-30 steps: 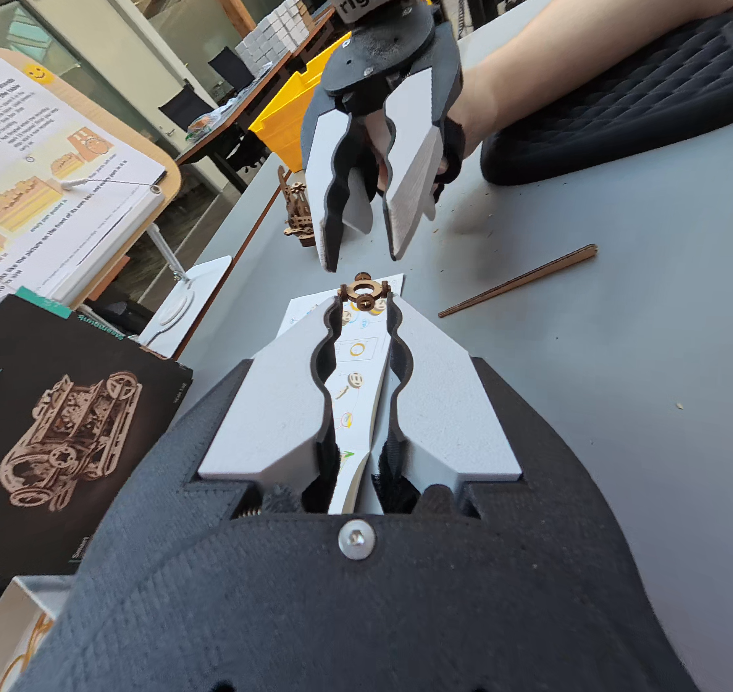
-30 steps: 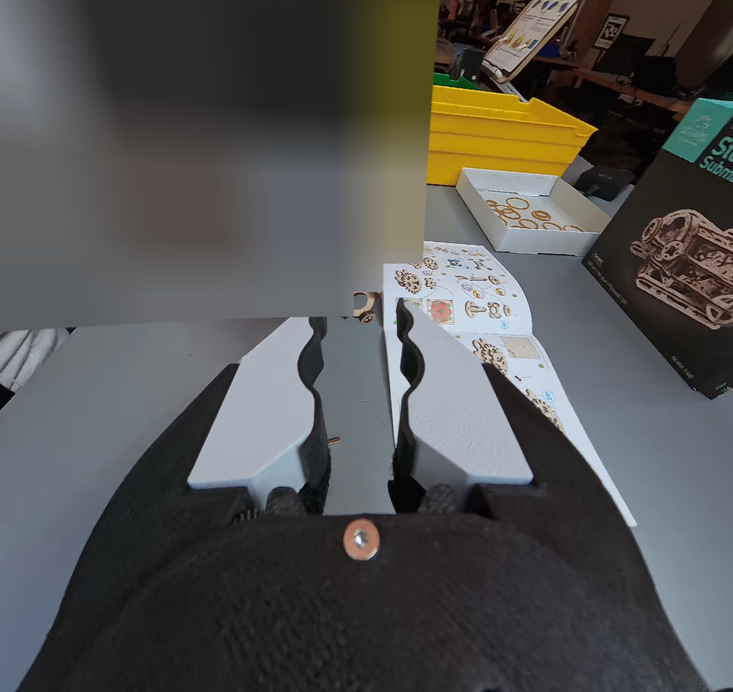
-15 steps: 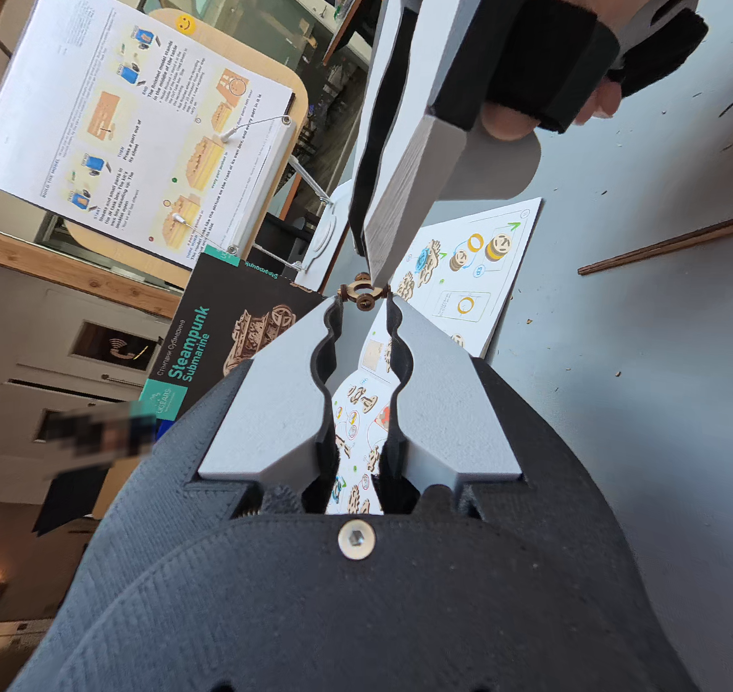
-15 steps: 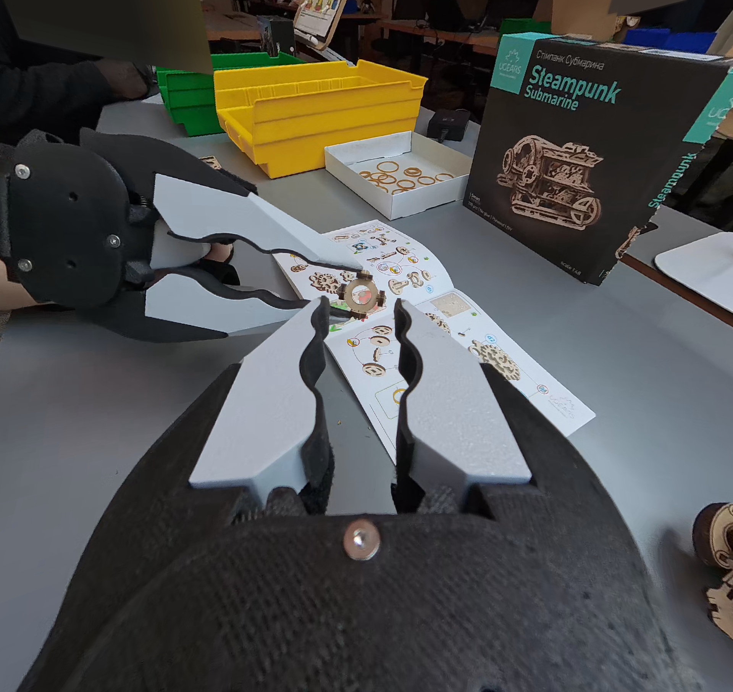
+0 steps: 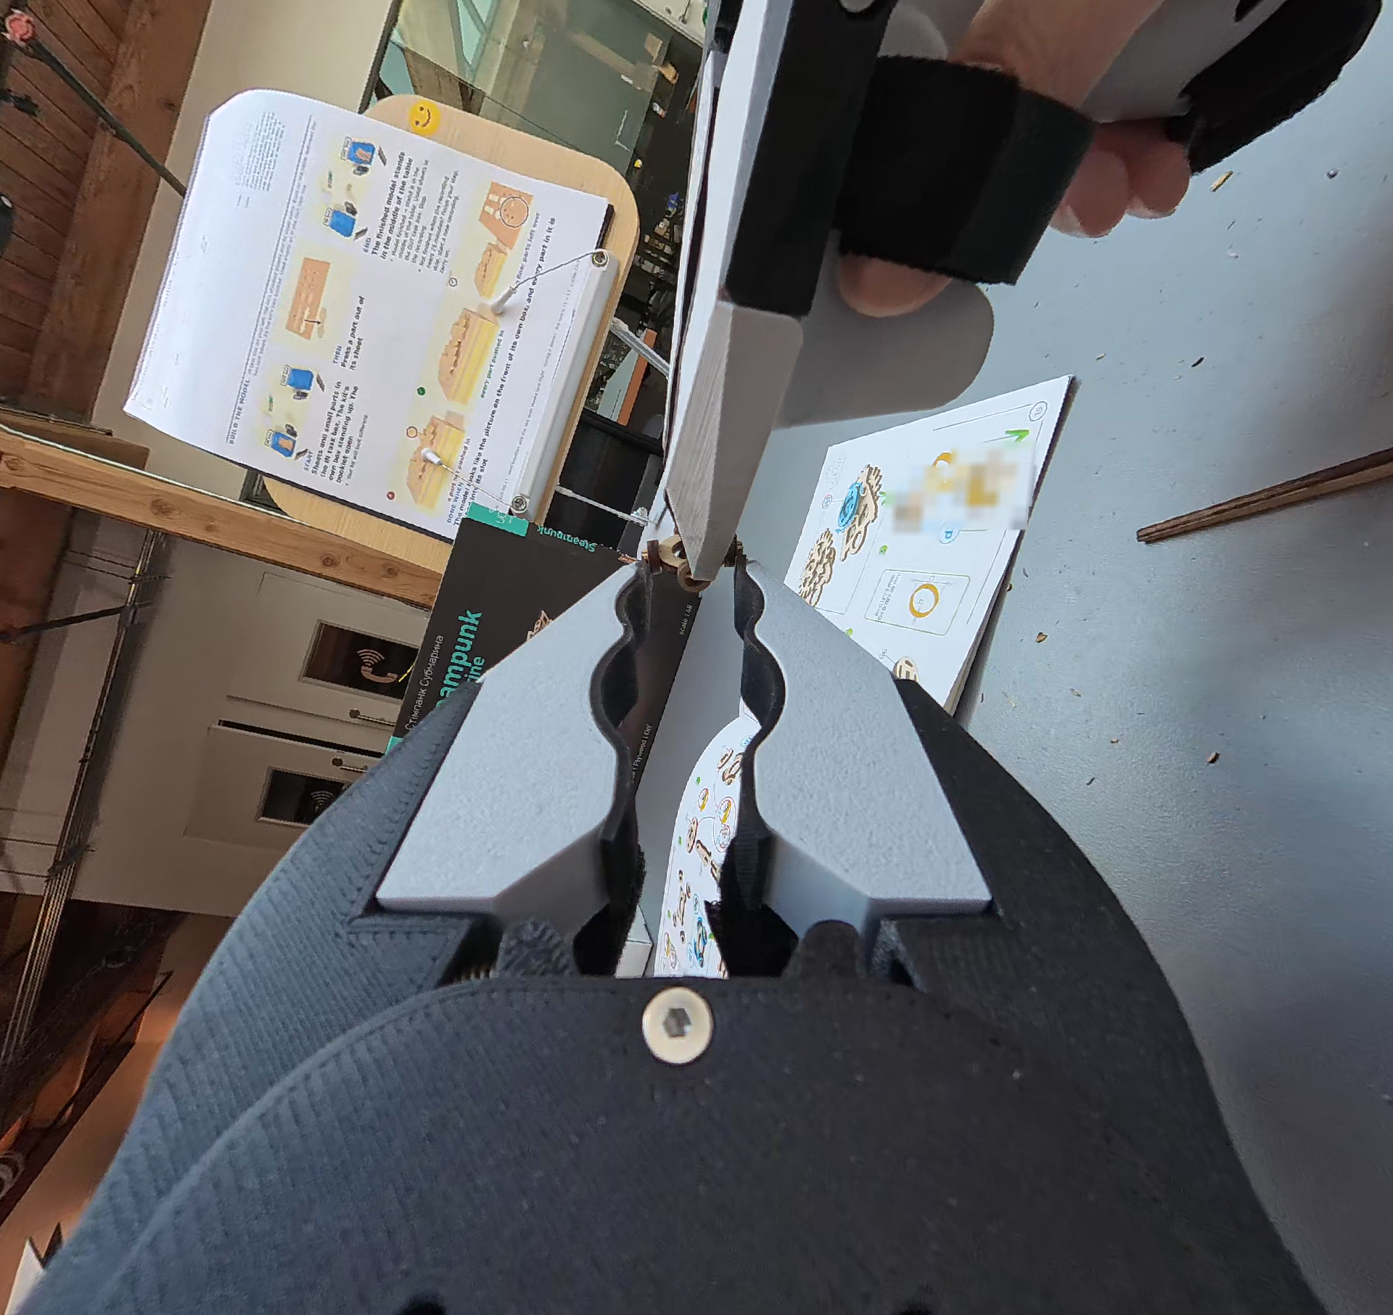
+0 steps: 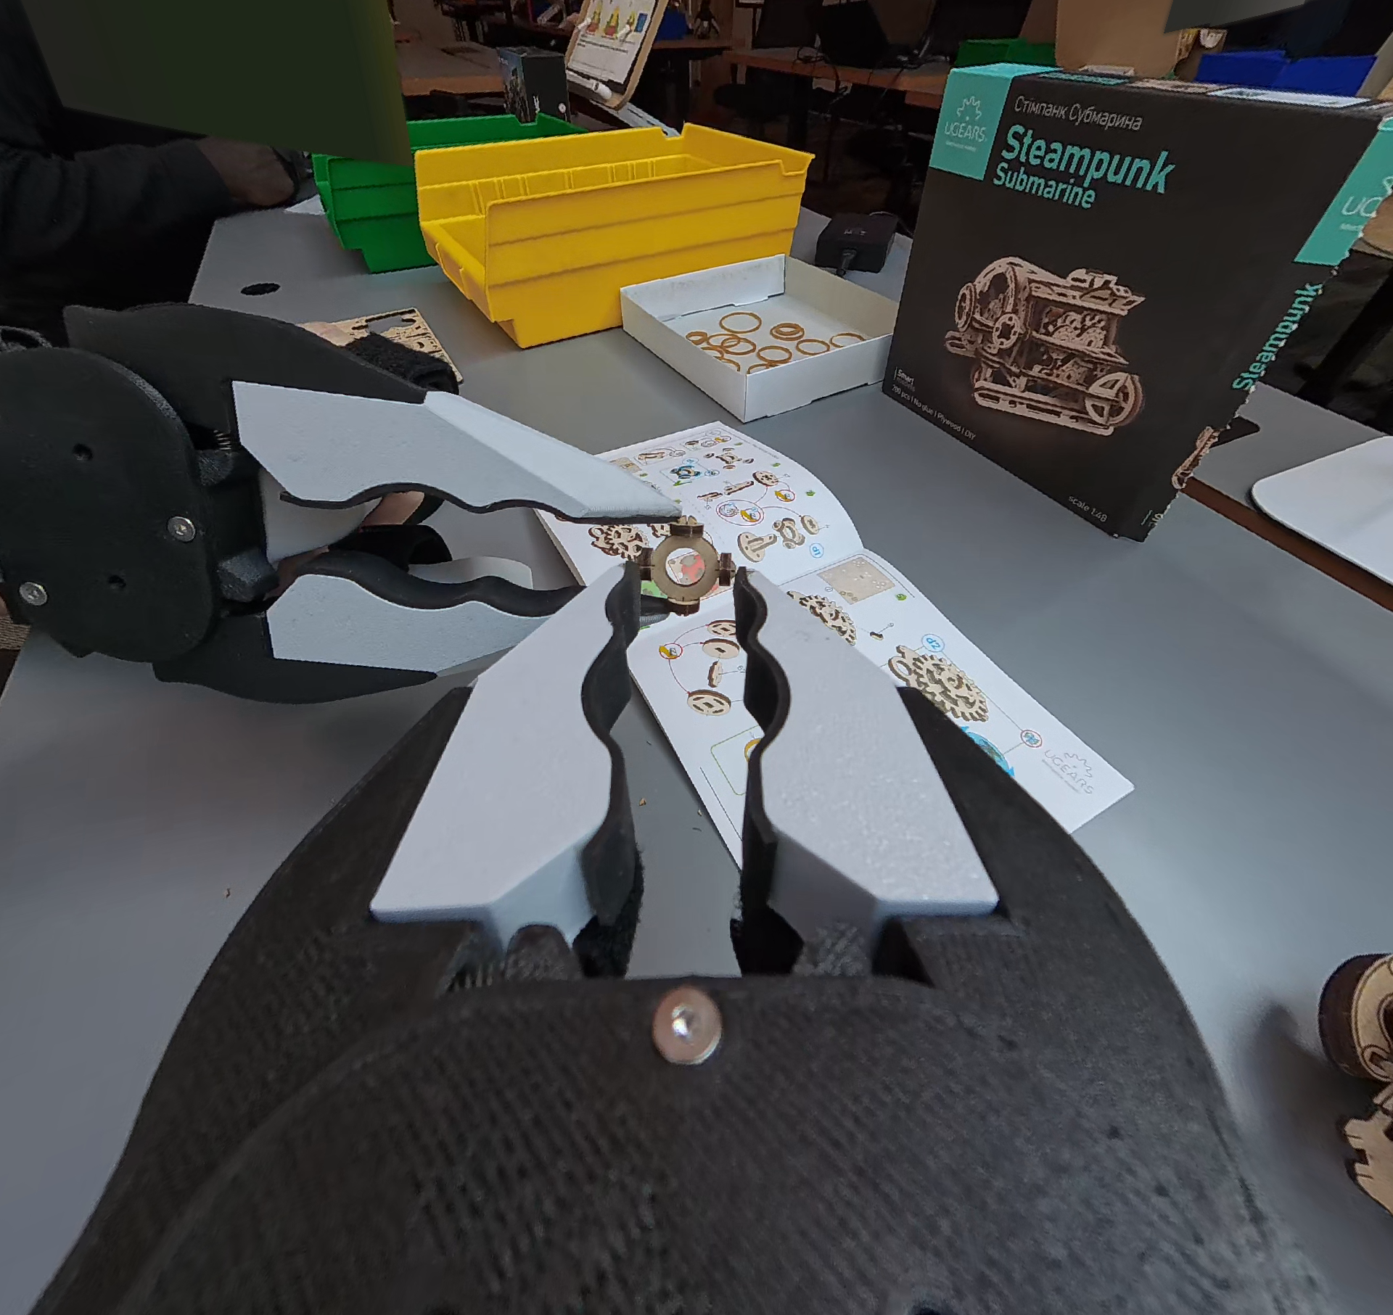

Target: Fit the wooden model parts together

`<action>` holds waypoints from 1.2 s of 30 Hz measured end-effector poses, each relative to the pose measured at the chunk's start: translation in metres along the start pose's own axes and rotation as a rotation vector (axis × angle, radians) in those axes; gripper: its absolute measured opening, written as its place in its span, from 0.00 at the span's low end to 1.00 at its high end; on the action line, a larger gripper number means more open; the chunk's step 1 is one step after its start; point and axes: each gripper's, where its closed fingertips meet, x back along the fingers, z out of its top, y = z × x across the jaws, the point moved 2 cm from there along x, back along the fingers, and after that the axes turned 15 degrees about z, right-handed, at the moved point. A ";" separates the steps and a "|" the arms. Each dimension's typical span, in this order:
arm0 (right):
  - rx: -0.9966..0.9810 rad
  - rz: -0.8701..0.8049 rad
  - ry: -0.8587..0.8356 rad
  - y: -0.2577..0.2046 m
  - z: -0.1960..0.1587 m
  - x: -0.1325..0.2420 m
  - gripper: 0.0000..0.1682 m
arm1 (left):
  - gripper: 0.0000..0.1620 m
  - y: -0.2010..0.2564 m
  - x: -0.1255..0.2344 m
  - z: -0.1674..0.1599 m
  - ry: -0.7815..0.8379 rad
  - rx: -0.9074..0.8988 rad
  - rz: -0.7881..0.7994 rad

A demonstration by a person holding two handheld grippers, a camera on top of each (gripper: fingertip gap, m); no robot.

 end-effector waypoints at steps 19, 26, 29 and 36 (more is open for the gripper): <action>-0.029 0.049 -0.001 -0.001 -0.002 0.001 0.12 | 0.12 0.002 0.002 0.001 0.008 -0.011 -0.012; -0.022 0.054 0.002 -0.002 0.000 0.003 0.12 | 0.12 0.001 0.003 0.002 0.016 -0.012 -0.004; -0.055 0.083 0.009 -0.001 -0.003 0.001 0.12 | 0.12 0.002 0.004 0.000 0.016 -0.001 -0.018; 0.023 0.247 0.183 -0.003 0.015 0.015 0.24 | 0.12 -0.014 0.017 0.006 0.142 0.420 -0.201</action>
